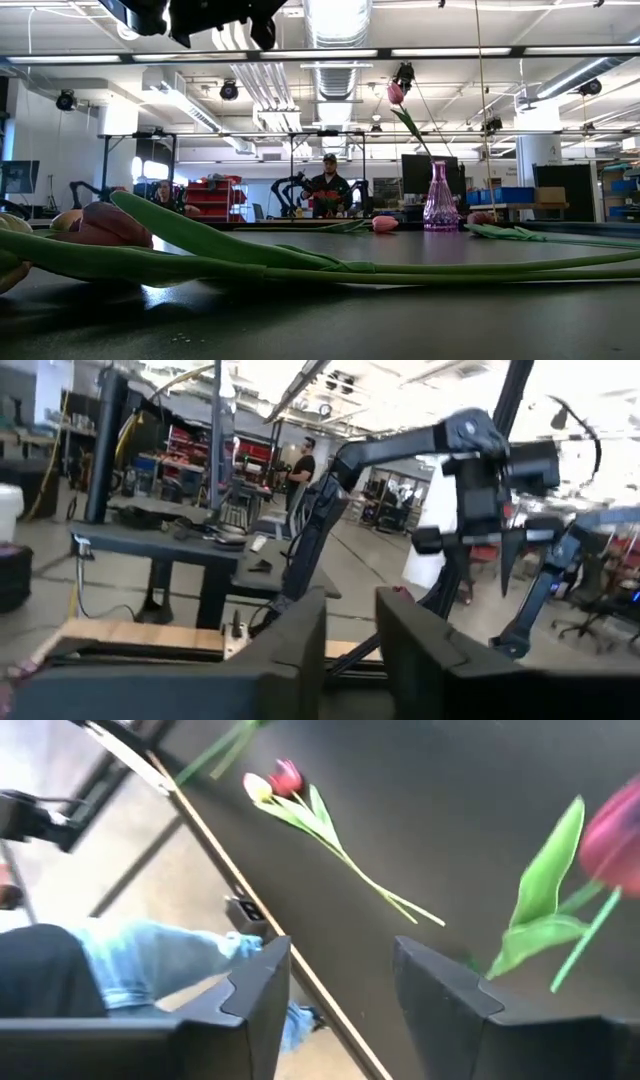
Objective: Sort flowers into vase by color
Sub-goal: Put the middle left pink tulip into the transparent pink vase
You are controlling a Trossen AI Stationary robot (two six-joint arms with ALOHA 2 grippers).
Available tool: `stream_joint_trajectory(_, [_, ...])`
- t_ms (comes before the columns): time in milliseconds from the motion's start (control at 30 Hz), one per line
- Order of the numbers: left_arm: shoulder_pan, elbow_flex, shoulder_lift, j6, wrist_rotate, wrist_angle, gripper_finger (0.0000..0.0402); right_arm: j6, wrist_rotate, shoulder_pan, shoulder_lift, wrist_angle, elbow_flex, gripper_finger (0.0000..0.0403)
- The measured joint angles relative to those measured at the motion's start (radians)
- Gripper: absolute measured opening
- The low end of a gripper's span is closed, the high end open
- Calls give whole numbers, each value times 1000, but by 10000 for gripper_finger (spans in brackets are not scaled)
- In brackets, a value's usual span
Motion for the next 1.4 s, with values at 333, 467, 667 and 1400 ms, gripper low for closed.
stream_joint_trajectory(333, [14,0,-41,95,-70,-186,2,-440,111,-150,-9,3,206,25])
stream_joint_trajectory(467, [14,0,-101,179,-158,-404,1,-708,117,-298,-21,2,228,12])
stream_joint_trajectory(667, [9,0,-223,228,-276,-770,0,-1050,-54,-656,-81,10,229,9])
stream_joint_trajectory(1400, [-570,-39,-539,-395,-866,-1419,0,-1553,-584,-1264,-523,380,-451,8])
